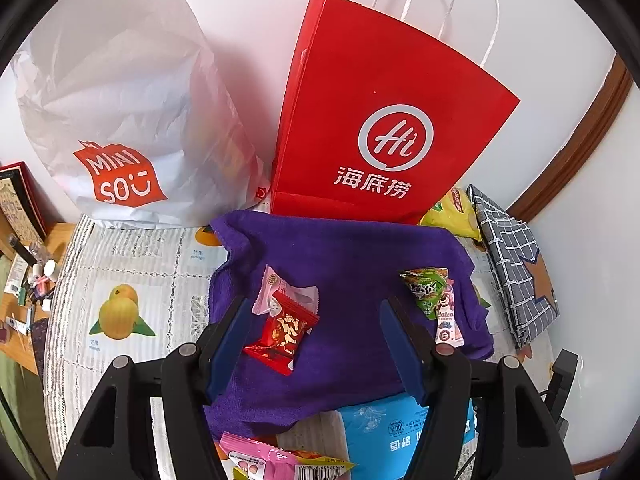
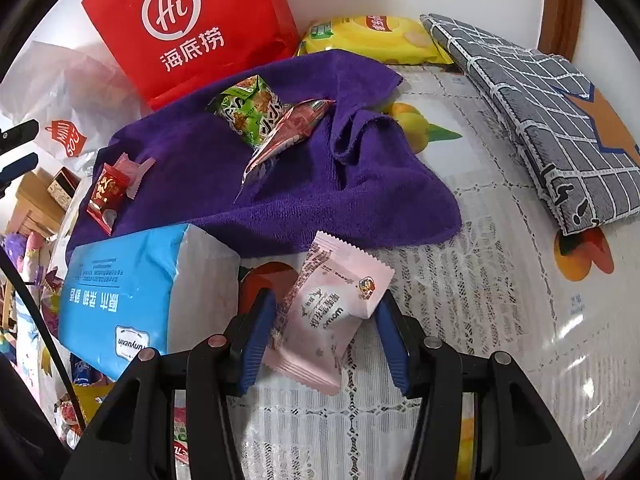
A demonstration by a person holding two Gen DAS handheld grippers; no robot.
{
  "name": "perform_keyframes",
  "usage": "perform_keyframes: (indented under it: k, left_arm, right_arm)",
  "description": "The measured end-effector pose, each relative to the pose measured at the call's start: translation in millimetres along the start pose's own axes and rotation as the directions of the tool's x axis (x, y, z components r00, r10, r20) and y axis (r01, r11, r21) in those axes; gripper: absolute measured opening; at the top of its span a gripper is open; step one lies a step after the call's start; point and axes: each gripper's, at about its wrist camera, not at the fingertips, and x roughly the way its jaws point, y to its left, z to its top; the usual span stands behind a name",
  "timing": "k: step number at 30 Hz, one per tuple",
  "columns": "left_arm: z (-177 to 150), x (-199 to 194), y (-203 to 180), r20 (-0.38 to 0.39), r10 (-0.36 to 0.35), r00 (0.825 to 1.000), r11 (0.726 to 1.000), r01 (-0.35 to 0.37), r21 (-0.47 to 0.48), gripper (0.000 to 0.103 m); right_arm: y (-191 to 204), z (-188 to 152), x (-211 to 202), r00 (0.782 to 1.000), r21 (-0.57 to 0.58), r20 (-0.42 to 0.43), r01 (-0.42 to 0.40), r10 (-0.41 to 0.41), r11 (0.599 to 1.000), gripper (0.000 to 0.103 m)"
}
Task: Organize snacks
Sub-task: 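Move the right gripper back to the pile toward the pale pink packet, then grasp the pale pink packet with the right gripper while the left grasps the pink-yellow bag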
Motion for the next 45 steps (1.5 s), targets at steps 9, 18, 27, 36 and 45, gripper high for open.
perform_keyframes:
  k: [9,18,27,36,45]
  left_arm:
    - [-1,0,-1,-0.002,-0.001,1.0,1.0,0.001,0.005,0.065]
    - [0,-2,-1,0.002,-0.006,1.0,1.0,0.006,0.006,0.065]
    - [-2,-5,-8,0.006,-0.011,1.0,1.0,0.011,0.027,0.065]
    - [-3,-8,-12,0.01,-0.018,1.0,0.999,0.017,0.042,0.065]
    - [-3,-11,-10,0.021,-0.019,1.0,0.999,0.018,0.043,0.065]
  right_arm:
    - [1,7,6,1.0,-0.017,0.003,0.013,-0.013,1.0,0.052]
    - [-2,1,1,0.999,-0.112,0.001,0.039,-0.04,0.993,0.042]
    - [-27,-10,-10,0.997,-0.028,-0.062,0.045,-0.047,0.999,0.049]
    - [-17,-26,-15,0.997,-0.032,-0.062,0.054,-0.056,0.998,0.056]
    - [12,-27,-2,0.988,-0.174,0.015,0.152,-0.151,0.973,0.058]
